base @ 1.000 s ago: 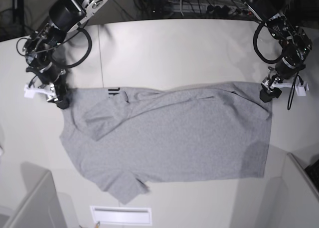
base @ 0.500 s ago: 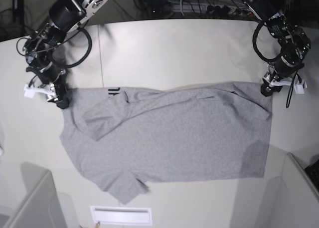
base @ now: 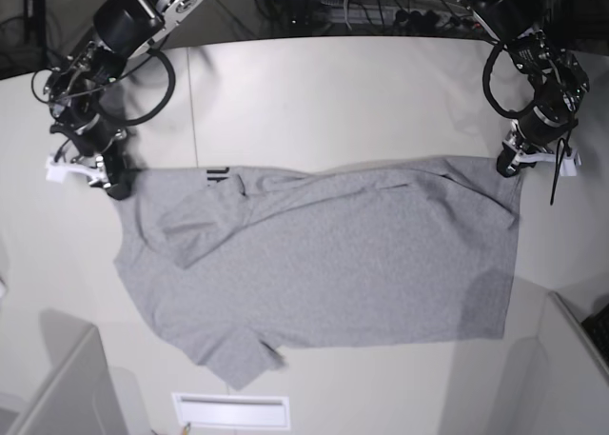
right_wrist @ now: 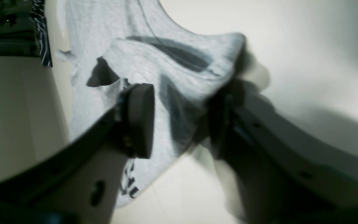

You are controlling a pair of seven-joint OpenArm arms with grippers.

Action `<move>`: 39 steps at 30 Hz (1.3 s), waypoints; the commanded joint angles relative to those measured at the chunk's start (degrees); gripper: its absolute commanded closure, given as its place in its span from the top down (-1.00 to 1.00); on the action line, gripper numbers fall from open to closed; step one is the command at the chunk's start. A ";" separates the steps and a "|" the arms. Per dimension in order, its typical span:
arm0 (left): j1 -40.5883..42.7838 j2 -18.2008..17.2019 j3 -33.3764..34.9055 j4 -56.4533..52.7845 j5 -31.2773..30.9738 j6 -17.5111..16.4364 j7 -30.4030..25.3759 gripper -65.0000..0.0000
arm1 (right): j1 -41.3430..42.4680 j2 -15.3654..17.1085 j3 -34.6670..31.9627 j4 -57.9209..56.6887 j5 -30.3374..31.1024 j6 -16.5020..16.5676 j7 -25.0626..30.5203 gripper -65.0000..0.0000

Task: Fold the T-shirt properly
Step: 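Swing the held edge over the shirt toward the hem with both grippers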

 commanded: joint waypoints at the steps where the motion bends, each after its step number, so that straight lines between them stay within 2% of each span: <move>1: 0.48 -0.07 0.38 -0.32 3.96 1.54 2.98 -1.00 | -0.95 -0.01 0.02 -0.54 -5.13 -2.79 -2.82 -0.34; 5: 1.18 -0.16 0.47 2.06 3.96 1.45 3.16 -1.00 | -0.95 -0.01 0.02 -0.54 -5.13 -2.71 -2.82 -1.00; 12: 2.15 -0.16 0.56 8.39 3.87 1.45 3.60 -1.00 | -0.95 0.61 0.02 0.87 -5.21 -2.97 -3.35 -1.00; 17: 1.71 -0.34 0.12 13.05 3.87 1.45 9.22 -1.00 | -0.95 2.37 0.02 7.64 -5.21 -8.07 -8.88 -1.00; 23: 1.53 -1.39 0.56 20.96 3.79 1.71 9.57 -1.00 | -0.43 3.07 0.02 18.28 -5.13 -11.50 -14.77 -1.00; 26: -0.75 -2.18 0.64 22.37 3.87 1.71 10.63 -1.00 | 1.77 5.79 -2.97 20.12 -5.04 -13.70 -16.71 -1.00; 29: -4.80 -2.18 0.47 22.28 4.23 1.80 14.94 -1.00 | 4.50 9.14 -7.63 19.95 -5.13 -14.22 -16.71 -1.00; 31: -7.08 -2.18 0.47 21.57 5.72 1.71 15.02 -1.00 | 6.96 10.54 -9.56 18.80 -5.13 -15.28 -16.71 -1.00; 34: -9.98 -2.27 0.47 20.70 7.13 1.62 15.11 -1.00 | 11.18 12.92 -10.17 13.70 -5.21 -18.00 -16.45 -1.00; 39: -14.03 -3.59 0.56 20.78 7.04 1.62 15.20 -1.00 | 17.86 16.34 -10.53 8.52 -5.04 -18.35 -16.88 -1.00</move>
